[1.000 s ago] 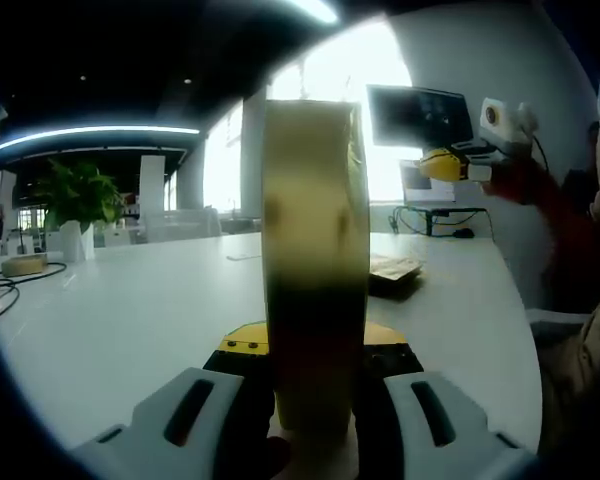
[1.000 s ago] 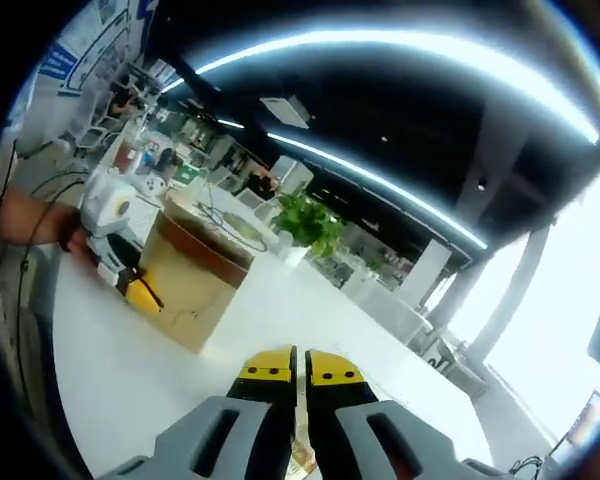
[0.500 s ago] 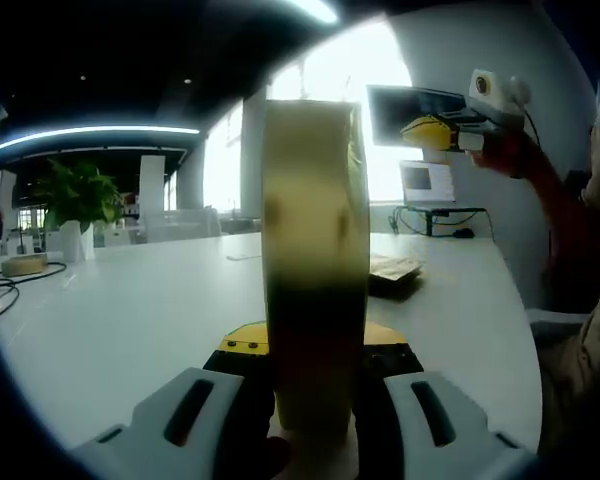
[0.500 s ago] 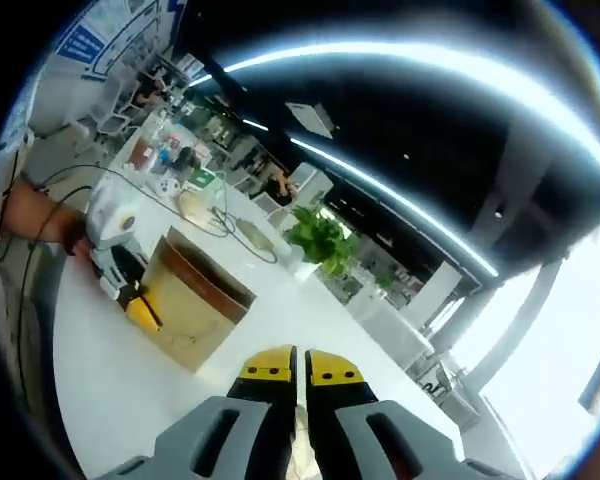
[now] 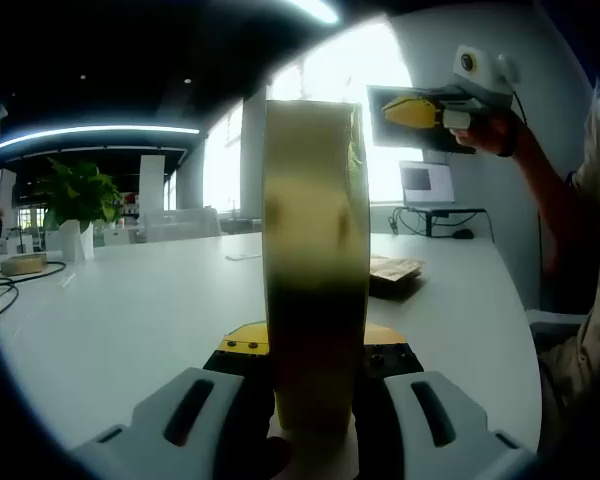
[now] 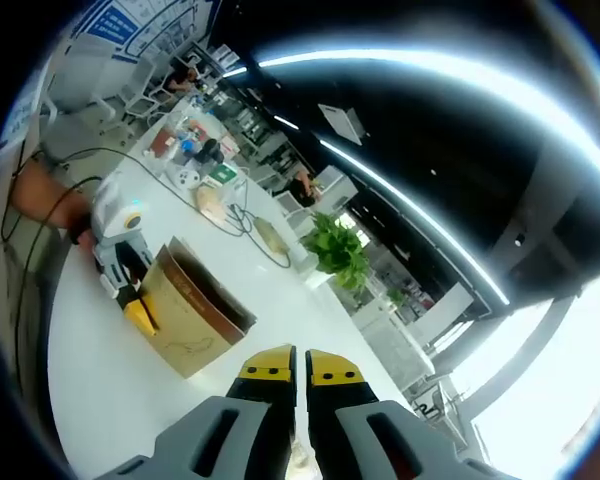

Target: Extract single mask from mask box in order stack masks on table

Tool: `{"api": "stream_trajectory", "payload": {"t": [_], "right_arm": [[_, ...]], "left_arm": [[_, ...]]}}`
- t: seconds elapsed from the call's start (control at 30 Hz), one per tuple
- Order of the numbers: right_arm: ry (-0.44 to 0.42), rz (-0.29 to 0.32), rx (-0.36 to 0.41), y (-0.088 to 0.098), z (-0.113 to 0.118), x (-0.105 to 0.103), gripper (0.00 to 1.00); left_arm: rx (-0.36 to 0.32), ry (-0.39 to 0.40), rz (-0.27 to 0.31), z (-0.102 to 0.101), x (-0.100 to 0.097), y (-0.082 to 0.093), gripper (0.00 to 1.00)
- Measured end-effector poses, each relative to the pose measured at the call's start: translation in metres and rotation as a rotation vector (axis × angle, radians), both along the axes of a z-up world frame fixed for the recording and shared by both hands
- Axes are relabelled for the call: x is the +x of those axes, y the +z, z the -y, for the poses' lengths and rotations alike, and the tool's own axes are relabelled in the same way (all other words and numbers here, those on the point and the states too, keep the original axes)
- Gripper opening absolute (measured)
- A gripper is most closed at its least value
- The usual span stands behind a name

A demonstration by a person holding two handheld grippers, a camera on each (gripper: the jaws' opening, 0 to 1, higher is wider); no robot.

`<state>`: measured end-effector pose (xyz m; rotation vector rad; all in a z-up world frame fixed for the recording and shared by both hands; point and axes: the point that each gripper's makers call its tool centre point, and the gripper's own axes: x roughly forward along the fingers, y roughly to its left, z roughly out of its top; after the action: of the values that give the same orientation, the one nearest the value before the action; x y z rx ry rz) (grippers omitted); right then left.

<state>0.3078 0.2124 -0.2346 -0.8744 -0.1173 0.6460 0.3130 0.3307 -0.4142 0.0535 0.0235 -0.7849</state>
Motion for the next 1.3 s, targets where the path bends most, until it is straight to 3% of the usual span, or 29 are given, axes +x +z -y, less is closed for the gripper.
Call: {"api": "stream_trajectory", "payload": {"t": [0.57,1.3], "right_arm": [[0.108,0.001,-0.167,-0.001,-0.045,-0.002,0.03],[0.257,-0.079,-0.400,-0.040,-0.090,-0.007,0.04]], "left_arm": [[-0.004,-0.003,0.001,0.000,-0.001,0.001,0.20],[-0.008,-0.006,0.000,0.000,-0.002,0.002,0.20]]}}
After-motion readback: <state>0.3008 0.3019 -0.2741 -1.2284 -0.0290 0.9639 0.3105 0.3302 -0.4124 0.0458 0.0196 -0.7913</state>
